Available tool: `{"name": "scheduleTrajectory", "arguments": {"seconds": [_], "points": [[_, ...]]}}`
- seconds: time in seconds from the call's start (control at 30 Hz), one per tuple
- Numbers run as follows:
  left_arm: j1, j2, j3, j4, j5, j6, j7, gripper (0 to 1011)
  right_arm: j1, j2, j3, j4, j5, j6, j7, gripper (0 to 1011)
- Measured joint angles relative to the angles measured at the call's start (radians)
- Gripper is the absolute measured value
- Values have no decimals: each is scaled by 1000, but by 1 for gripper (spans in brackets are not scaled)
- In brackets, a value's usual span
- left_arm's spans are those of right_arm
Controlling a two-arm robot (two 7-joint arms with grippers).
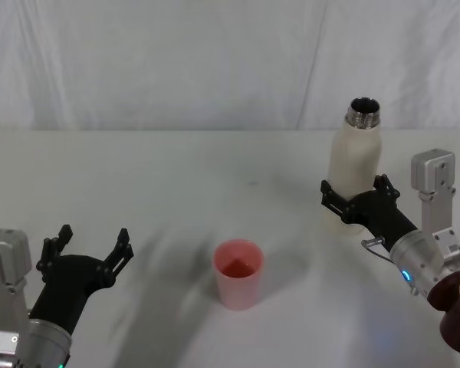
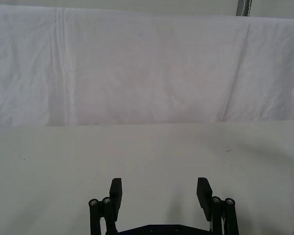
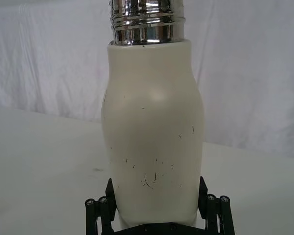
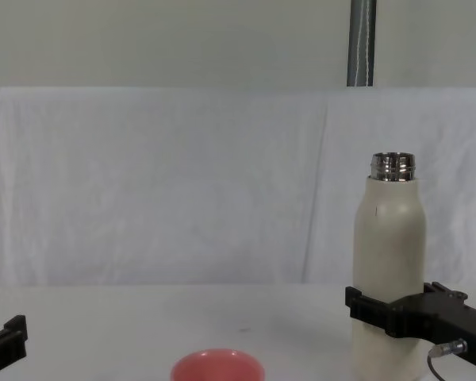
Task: Grasp the thermos with one hand and pour water into the cup lid.
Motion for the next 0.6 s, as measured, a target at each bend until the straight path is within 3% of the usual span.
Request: {"name": "scheduleTrajectory", "arguments": {"seconds": [0.47, 0.6], "points": [[0, 0, 0, 0, 0, 0, 0, 1001, 0, 1, 0, 0, 1, 0, 1, 955], [0, 0, 0, 0, 0, 0, 0, 1001, 0, 1, 0, 0, 1, 0, 1, 1002]]}}
